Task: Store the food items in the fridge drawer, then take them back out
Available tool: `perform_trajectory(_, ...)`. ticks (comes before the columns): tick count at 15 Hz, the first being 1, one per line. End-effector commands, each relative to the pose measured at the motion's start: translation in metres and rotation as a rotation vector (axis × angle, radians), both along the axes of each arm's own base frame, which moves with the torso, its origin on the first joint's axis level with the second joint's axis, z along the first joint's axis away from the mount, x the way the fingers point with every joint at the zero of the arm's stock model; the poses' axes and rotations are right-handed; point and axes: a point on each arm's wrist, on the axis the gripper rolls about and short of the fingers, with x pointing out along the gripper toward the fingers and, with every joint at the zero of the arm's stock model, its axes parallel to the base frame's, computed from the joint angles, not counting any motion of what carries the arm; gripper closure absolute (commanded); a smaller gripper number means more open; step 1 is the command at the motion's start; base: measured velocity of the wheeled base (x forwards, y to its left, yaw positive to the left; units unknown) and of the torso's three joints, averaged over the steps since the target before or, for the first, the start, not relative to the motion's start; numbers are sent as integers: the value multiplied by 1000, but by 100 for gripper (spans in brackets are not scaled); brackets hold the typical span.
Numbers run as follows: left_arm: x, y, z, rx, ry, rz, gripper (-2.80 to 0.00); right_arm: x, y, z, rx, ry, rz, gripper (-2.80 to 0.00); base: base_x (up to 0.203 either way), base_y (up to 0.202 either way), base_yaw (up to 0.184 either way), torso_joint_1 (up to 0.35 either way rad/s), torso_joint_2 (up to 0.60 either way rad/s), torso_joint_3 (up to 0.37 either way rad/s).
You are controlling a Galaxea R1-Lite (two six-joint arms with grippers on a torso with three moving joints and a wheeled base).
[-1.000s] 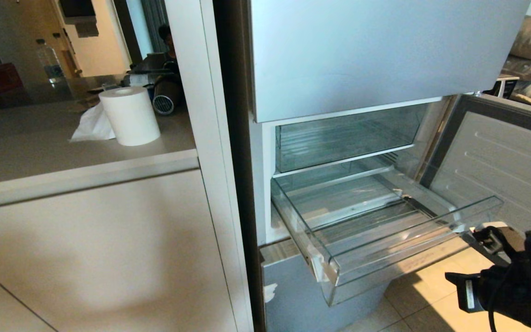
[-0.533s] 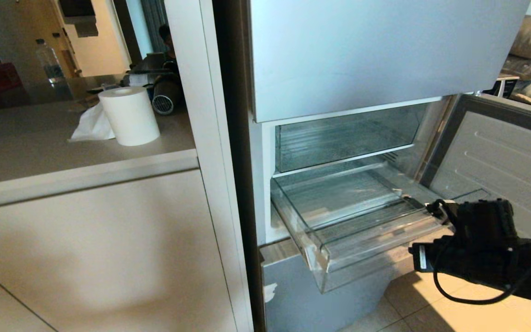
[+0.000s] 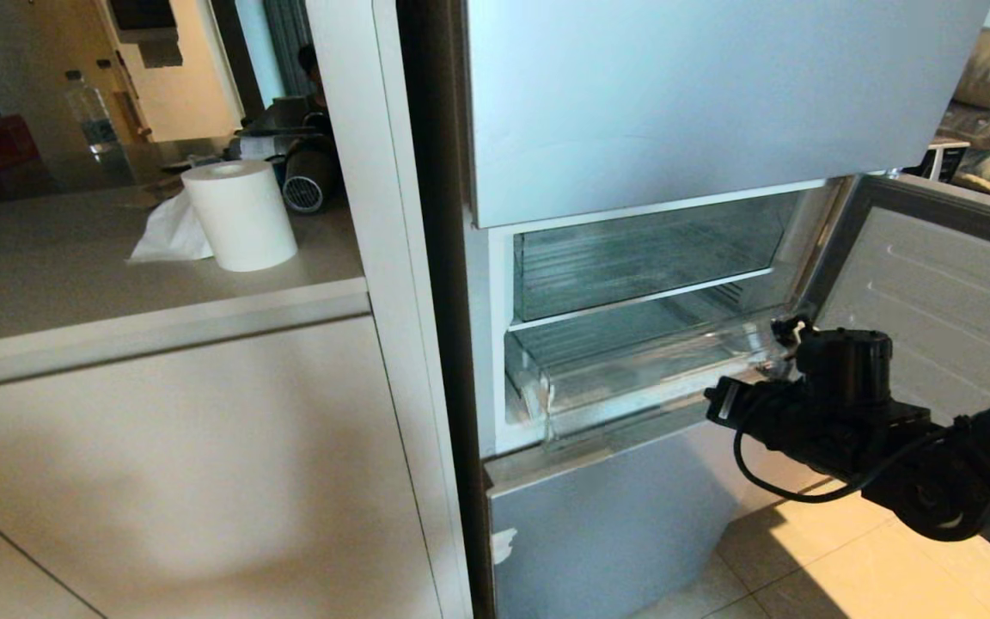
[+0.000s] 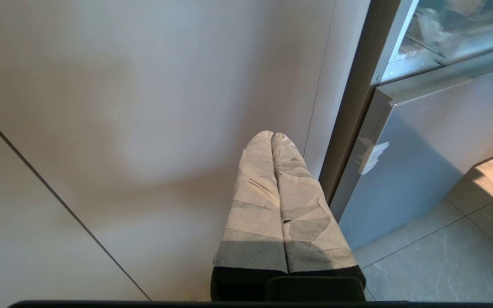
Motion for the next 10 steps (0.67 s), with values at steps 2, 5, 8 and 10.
perform_trajectory(2,0,0,0,0,1,1,0,-7,1,0,-4,3,-2,0,0,0,0,0,0,0)
perform_trajectory(5,0,0,0,0,1,2,0,-2,2,-12,-21,36,-7,0,0,0,0,0,0,0)
perform_trajectory(8,0,0,0,0,1,1,0,5,6,-18,-21,44,-5,0,0,0,0,0,0,0)
perform_trajectory(10,0,0,0,0,1,2,0,-2,5,-13,-23,38,-8,0,0,0,0,0,0,0)
